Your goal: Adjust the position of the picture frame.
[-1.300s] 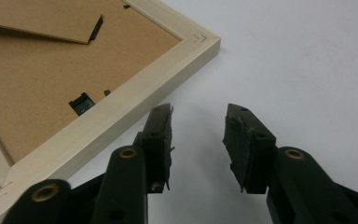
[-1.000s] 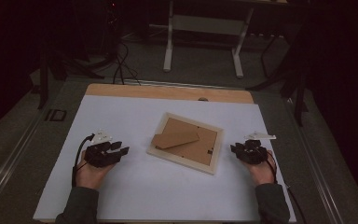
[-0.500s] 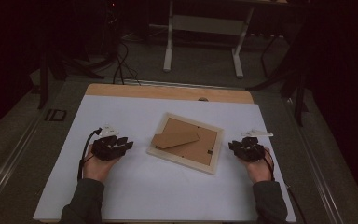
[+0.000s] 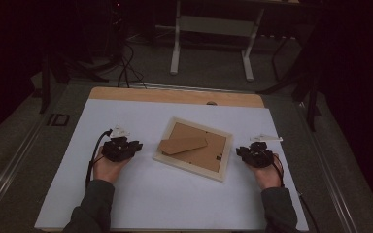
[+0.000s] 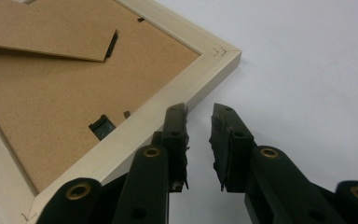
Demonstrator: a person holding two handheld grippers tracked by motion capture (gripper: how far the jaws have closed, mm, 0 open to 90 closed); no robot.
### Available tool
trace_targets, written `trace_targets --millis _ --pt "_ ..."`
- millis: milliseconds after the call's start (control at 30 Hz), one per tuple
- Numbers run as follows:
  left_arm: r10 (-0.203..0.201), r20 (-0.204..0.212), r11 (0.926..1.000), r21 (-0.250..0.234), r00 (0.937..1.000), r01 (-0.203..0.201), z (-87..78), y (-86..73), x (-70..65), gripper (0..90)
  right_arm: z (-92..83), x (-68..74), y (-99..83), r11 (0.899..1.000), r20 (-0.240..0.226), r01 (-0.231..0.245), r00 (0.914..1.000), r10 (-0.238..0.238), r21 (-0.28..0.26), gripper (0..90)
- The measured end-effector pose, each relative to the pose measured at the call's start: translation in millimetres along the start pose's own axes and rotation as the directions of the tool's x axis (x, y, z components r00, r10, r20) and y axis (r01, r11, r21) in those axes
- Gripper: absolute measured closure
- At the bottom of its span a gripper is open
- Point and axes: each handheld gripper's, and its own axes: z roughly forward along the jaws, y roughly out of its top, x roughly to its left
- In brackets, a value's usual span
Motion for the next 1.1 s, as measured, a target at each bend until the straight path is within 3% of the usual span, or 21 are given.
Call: trace_targets --millis 267,400,667,767,900,1100 --pt "0.006 0.017 1.0000 0.003 0.9998 -0.006 3.9 5.3 2.3 90.0 1.8 4.2 0.0 1.000 -0.014 0.016 0.9998 -0.016 0.000 83.3" --pt "-0.008 0.031 1.0000 0.002 0.9995 0.008 5.5 7.6 5.3 90.0 1.8 5.8 0.9 1.000 -0.009 0.023 0.9997 -0.023 -0.003 88.0" --pt "0.005 0.055 1.0000 0.006 0.9985 -0.006 10.1 16.8 5.0 90.0 6.4 10.3 -0.6 0.999 -0.016 0.041 0.9990 -0.041 0.014 89.5" --pt "-0.014 0.075 0.9999 0.005 0.9971 0.014 14.1 18.4 6.1 90.0 7.6 10.7 -1.1 0.999 -0.014 0.036 0.9993 -0.036 0.013 89.5" --pt "0.016 0.059 0.9997 0.017 0.9981 -0.018 21.7 20.5 3.0 90.0 8.5 11.3 -2.1 0.999 -0.015 0.034 0.9993 -0.033 0.019 89.5" --pt "0.001 0.055 1.0000 0.003 0.9985 -0.002 31.4 22.9 1.2 90.0 11.2 13.4 -4.3 0.999 -0.019 0.037 0.9992 -0.036 0.026 89.4"
